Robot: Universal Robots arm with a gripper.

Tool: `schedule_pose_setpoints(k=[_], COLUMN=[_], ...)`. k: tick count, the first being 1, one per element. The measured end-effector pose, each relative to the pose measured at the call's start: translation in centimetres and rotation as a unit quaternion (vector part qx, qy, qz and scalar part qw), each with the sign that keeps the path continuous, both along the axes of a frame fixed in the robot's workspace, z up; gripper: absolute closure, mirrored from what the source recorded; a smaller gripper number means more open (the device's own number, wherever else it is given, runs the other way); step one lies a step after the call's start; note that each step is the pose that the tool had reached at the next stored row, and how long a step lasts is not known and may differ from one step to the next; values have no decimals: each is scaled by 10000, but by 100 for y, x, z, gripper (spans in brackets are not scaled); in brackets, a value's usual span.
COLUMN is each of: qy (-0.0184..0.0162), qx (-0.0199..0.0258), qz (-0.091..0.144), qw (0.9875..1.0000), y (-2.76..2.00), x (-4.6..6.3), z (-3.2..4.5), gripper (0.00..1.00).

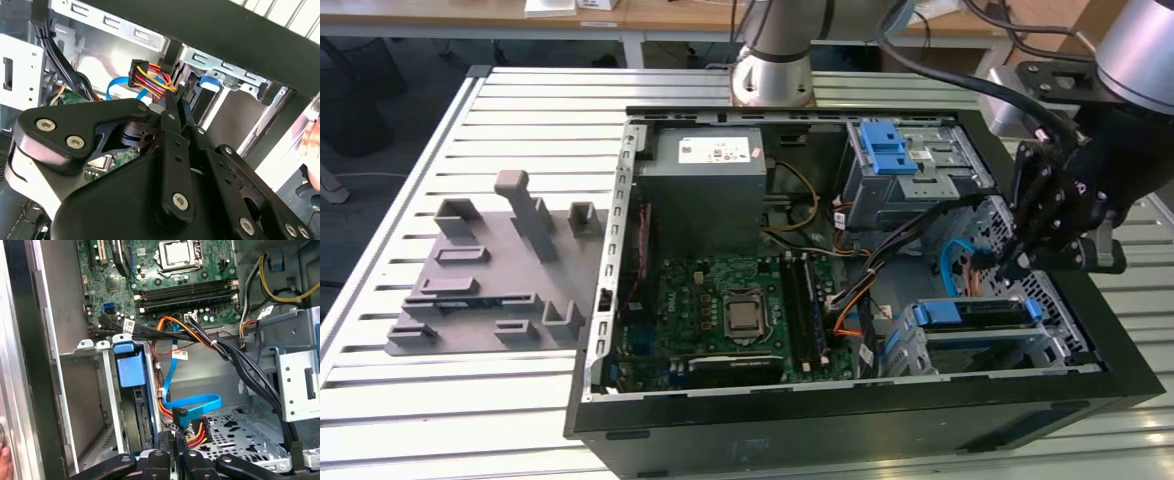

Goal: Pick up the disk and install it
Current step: 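Insert the first disk wire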

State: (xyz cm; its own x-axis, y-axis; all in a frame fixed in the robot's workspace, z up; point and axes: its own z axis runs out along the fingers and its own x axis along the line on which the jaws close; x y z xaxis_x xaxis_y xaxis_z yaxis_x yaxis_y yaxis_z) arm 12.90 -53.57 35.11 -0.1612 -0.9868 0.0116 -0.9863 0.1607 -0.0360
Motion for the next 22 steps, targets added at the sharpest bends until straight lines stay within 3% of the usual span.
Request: schedule_pose_setpoints(k=[8,14,22], qy=[-49,-160,-180], qx=[23,34,49], qz=[77,149,420], qw=[10000,9998,9989], y=[-114,-127,-154], x=[-24,-53,-84], z=[-25,-27,-66], gripper=[84,84,84])
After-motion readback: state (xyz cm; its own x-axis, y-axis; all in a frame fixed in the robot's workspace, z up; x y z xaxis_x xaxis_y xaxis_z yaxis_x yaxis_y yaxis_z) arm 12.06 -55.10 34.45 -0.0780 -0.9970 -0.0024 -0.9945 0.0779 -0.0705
